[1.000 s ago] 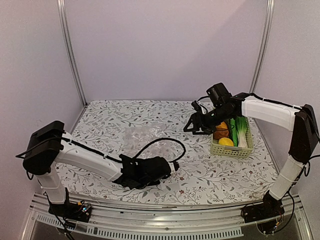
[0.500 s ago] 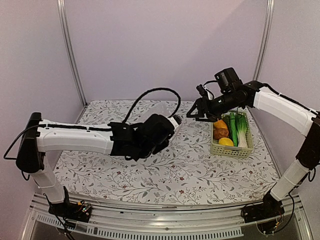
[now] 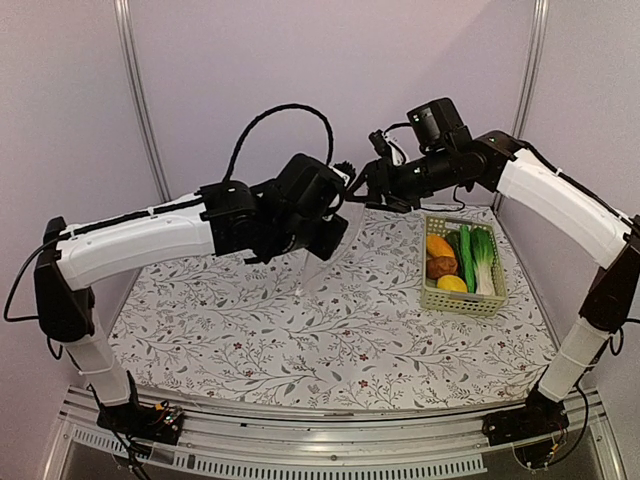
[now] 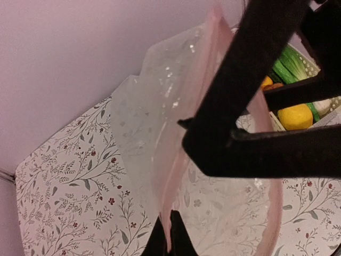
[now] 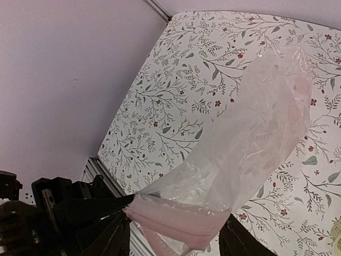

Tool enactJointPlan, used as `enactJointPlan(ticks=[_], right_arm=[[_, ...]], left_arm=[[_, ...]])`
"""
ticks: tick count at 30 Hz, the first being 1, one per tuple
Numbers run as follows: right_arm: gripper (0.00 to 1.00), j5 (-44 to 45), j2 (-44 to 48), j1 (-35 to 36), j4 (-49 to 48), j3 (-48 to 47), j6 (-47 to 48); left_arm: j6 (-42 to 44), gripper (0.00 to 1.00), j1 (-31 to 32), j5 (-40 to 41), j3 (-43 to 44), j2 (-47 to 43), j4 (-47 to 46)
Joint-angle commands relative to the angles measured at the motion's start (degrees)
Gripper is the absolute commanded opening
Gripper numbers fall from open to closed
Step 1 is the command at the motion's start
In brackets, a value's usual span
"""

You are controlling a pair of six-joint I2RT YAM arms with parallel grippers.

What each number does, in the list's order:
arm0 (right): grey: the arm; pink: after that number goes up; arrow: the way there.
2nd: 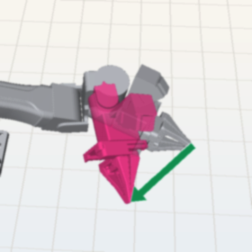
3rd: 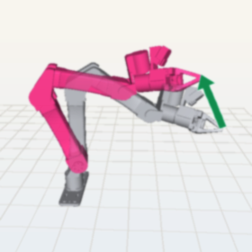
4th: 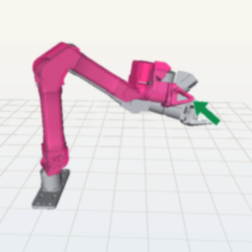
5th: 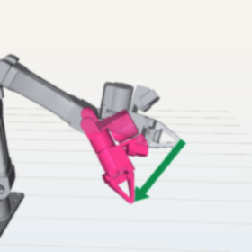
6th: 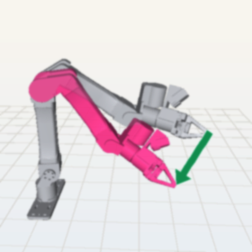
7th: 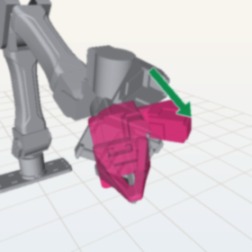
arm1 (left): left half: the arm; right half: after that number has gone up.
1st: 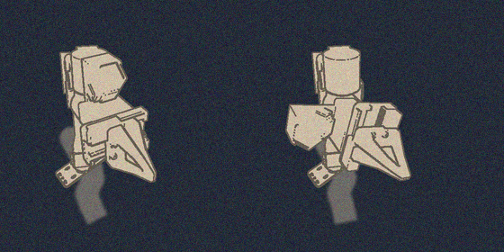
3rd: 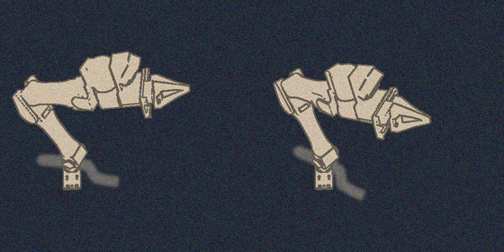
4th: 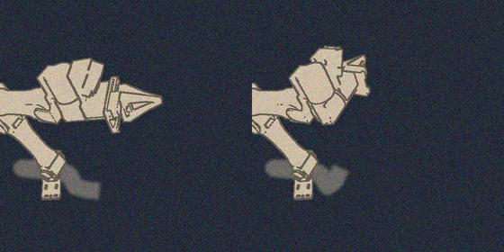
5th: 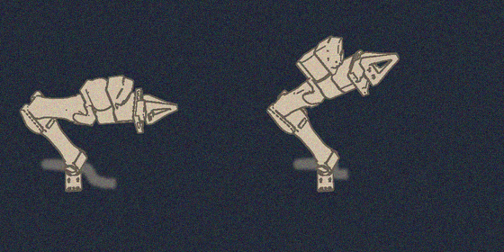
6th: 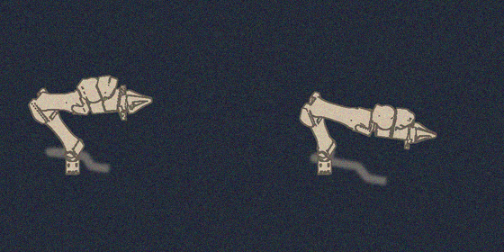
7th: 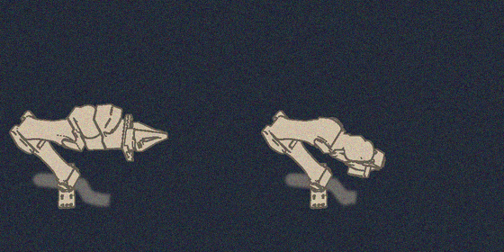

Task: Place the food in the zip-top bag and seal the zipper
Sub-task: Pick up the zipper food storage bag at the center of the board, then pass from the left arm to the right

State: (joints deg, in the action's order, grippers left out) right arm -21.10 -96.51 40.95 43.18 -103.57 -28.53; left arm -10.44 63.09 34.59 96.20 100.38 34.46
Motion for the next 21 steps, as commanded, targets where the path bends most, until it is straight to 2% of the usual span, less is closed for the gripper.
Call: enactJointPlan(ticks=[1, 8, 11, 15, 18, 19, 21], right_arm=[[0.54, 8.0, -3.4, 0.8, 7.0, -3.0, -3.0], [0.57, 11.4, -4.0, 3.0, 9.5, -6.1, -3.7], [0.48, 12.8, -4.6, 3.1, 10.9, -5.7, -3.5], [0.46, 12.8, -4.6, 3.2, 9.2, -4.8, -3.9], [0.11, 14.1, -4.7, 3.2, 8.5, -4.5, -4.4], [0.01, 13.6, -5.0, 3.2, 7.9, -4.5, -4.5], [0.00, 11.6, -5.6, 3.2, 6.6, -4.7, -4.9]], left_arm=[[-3.8, 0.00, -0.7, -1.1, 2.9, 1.5, 2.5], [-5.9, 0.00, -1.3, 0.7, 7.3, 4.0, 4.3], [-6.7, 0.00, -1.3, 0.7, 8.2, 4.1, 4.3], [-7.2, 0.00, -1.6, 0.4, 8.5, 4.1, 4.5], [-7.9, 0.02, -1.7, 0.6, 8.6, 4.0, 5.2], [-8.7, 0.09, -1.6, 1.0, 8.5, 4.0, 5.7], [-10.3, 0.27, -1.7, 1.7, 8.1, 4.2, 6.3]])
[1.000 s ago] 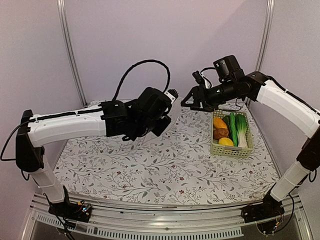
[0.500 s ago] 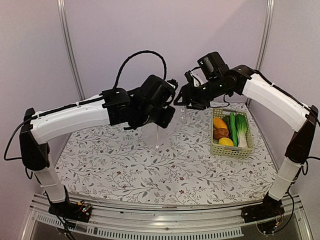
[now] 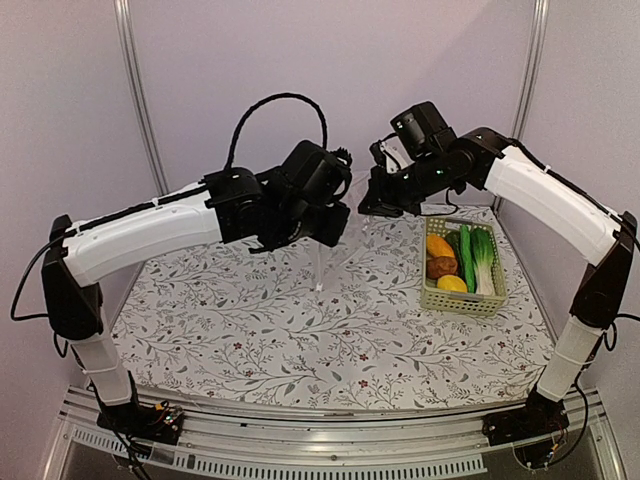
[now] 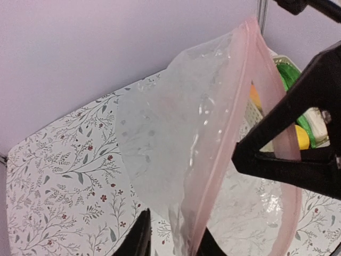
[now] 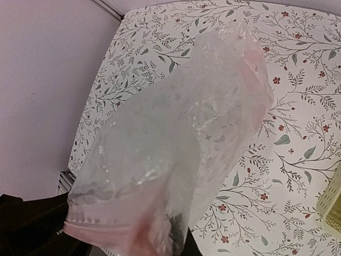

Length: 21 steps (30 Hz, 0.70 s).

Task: Place the food in the zip-top bag and seal the zipper
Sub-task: Pass from the left arm to the right, then pass from the right arm to the left

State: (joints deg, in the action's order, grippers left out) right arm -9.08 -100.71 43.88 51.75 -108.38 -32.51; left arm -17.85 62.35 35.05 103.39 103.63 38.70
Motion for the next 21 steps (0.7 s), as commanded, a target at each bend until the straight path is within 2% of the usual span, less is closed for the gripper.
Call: enactJointPlan(ticks=[1, 3, 8, 9, 13, 15, 21], right_arm=[[0.00, -1.2, -1.7, 0.3, -2.4, -0.3, -0.9], [0.00, -1.7, -2.6, 0.4, -2.2, -1.7, -1.0], [0.00, -2.2, -2.4, 0.3, -2.3, -2.3, -1.2], [0.00, -2.2, -2.4, 0.3, -2.1, -2.3, -1.2], [0.00, -1.7, -2.4, 0.3, -1.5, -1.2, -1.2], [0.00, -0.4, -2.5, 0.2, -0.2, -0.8, -1.5], [0.00, 11.9, -3.2, -0.3, 8.4, -0.9, -0.6]], left_arm=[[-3.4, 0.35, -1.0, 1.7, 0.4, 1.1, 2.0], [-4.1, 0.45, -1.3, 2.5, -0.5, 1.9, 1.9], [-4.7, 0.45, -2.8, 2.8, -0.6, 5.1, 2.1], [-4.6, 0.43, -2.9, 3.1, -0.2, 5.3, 2.3], [-3.8, 0.16, -3.0, 5.8, 0.1, 4.4, 2.7], [-3.9, 0.06, -3.1, 8.2, -0.4, 3.0, 3.2], [-7.2, 0.02, -4.6, 10.5, -0.7, -2.0, 5.0]])
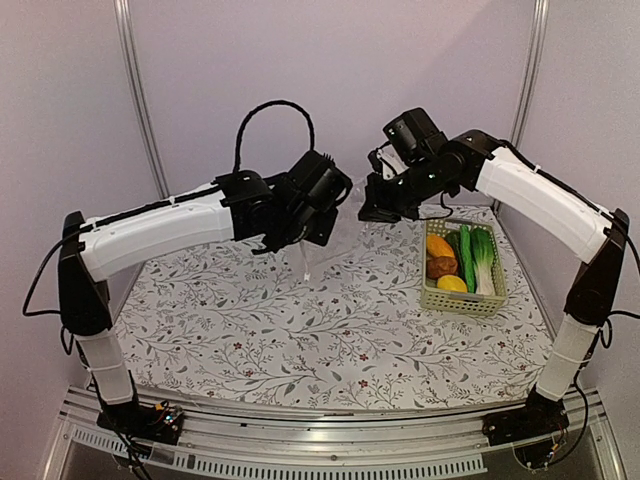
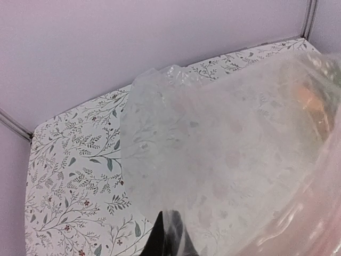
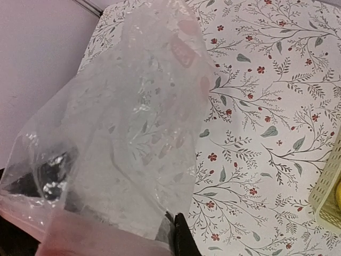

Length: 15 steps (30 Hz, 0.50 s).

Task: Place the food in the zip-top bag and seal the zipper
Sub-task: Pass from the right arm to the left

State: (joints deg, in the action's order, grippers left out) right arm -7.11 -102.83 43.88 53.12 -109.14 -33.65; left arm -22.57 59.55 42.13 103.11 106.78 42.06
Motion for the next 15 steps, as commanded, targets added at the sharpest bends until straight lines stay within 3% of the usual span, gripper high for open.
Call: enactJointPlan(ticks=[1, 6, 11, 15], right_arm=[[0.00, 11.3, -1.3, -0.6, 8.0, 0.0, 1.4], [0.01, 10.0, -1.6, -1.1, 8.1, -1.0, 4.0], [0.32, -4.9, 0.3, -1.1, 2.8, -3.5, 5.6], [0.48, -11.6, 2.4, -1.2, 2.5, -6.6, 5.1]], left_arm=[[-3.0, 0.02, -2.1, 3.2, -0.4, -5.8, 1.6], [-2.0, 0.00, -2.5, -1.0, 0.0, -6.0, 1.9], [-2.8, 0.00, -2.7, -2.4, 1.5, -3.6, 5.5], [-3.7, 0.00, -3.0, -2.5, 1.4, -3.6, 7.3]])
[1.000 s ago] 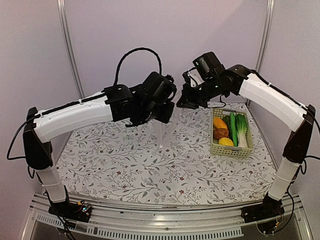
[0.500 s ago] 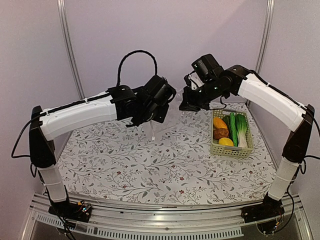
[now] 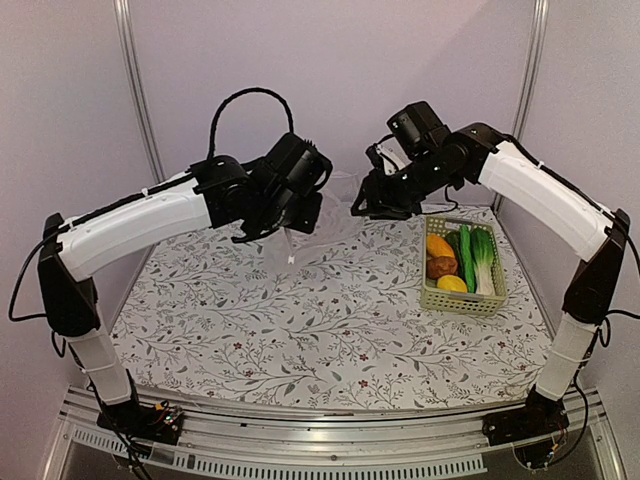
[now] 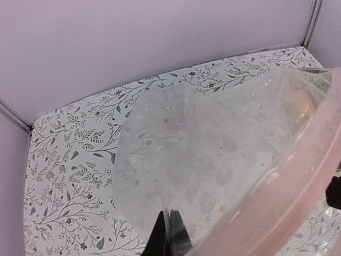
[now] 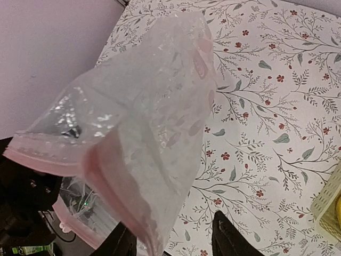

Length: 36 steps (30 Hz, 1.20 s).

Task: Place the food in the zip-top bag and seal the zipper
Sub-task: Pass from the right arm to the left, then pass from the left arm to the right

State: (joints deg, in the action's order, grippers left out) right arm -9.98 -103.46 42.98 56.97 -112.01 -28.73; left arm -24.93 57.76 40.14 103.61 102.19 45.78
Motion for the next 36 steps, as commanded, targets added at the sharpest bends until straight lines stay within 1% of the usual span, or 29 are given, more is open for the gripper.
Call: enactJointPlan(ticks=[1, 4, 8, 12, 20, 21, 23, 24, 25, 26, 27, 29, 30, 32, 36], right_arm=[[0.50, -9.8, 3.7, -0.5, -1.2, -4.2, 0.2], [0.56, -9.4, 6.8, -1.8, 0.1, -4.1, -0.3], [0.58, -7.0, 7.7, -3.0, 1.5, -3.0, 0.8], [0.58, -8.2, 4.7, -2.4, 0.5, -1.6, 0.2], [0.57, -9.0, -1.8, -0.9, -5.1, -1.5, -0.7], [0.54, -8.7, -2.4, -0.9, -5.5, -1.7, -0.8], [0.38, -8.3, -3.8, -0.9, -5.7, -2.8, -1.1], [0.24, -8.4, -4.3, -0.9, -5.7, -3.4, -1.1], [0.12, -8.4, -4.9, -0.9, -5.9, -3.9, -1.2], [0.02, -8.4, -5.5, -0.9, -6.1, -4.0, -1.3], [0.00, -8.3, -5.7, -0.9, -6.2, -4.1, -1.6], [0.00, -8.0, -6.0, -0.9, -6.4, -4.4, -2.3], [0.00, -7.8, -6.2, -0.9, -6.4, -4.6, -2.9], [0.00, -7.3, -6.2, -0.9, -6.5, -4.6, -3.7], [0.00, -7.2, -6.1, -0.9, -6.9, -4.5, -5.0]], left_arm=[[-1.5, 0.00, -1.3, -0.4, 0.4, 0.7, 3.7], [-1.3, 0.00, -1.7, -0.4, -1.5, -1.0, 3.5], [-1.0, 0.00, -2.1, -1.7, -4.9, -3.4, 1.4], [-1.1, 0.00, -2.3, -3.9, -6.7, -4.3, -0.5], [-1.2, 0.00, -2.5, -6.4, -4.3, -3.0, -0.7], [-1.0, 0.00, -2.6, -6.5, -4.0, -2.8, -0.7], [-0.4, 0.00, -2.5, -6.8, -3.5, -2.6, -0.7], [-0.1, 0.00, -2.5, -7.1, -3.2, -2.4, -0.7], [0.3, 0.00, -2.6, -7.7, -2.9, -2.3, -0.7], [0.8, 0.04, -2.6, -8.4, -2.6, -2.2, -0.7], [1.4, 0.13, -2.6, -9.2, -2.4, -2.1, -0.7], [1.2, 0.35, -2.6, -9.8, -1.2, -1.8, 0.7], [0.4, 0.38, -2.6, -9.4, -0.4, -1.7, 1.8], [-1.3, 0.40, -2.6, -8.6, 0.8, -1.6, 4.5], [-3.0, 0.37, -2.6, -9.4, 0.9, -2.3, 6.5]])
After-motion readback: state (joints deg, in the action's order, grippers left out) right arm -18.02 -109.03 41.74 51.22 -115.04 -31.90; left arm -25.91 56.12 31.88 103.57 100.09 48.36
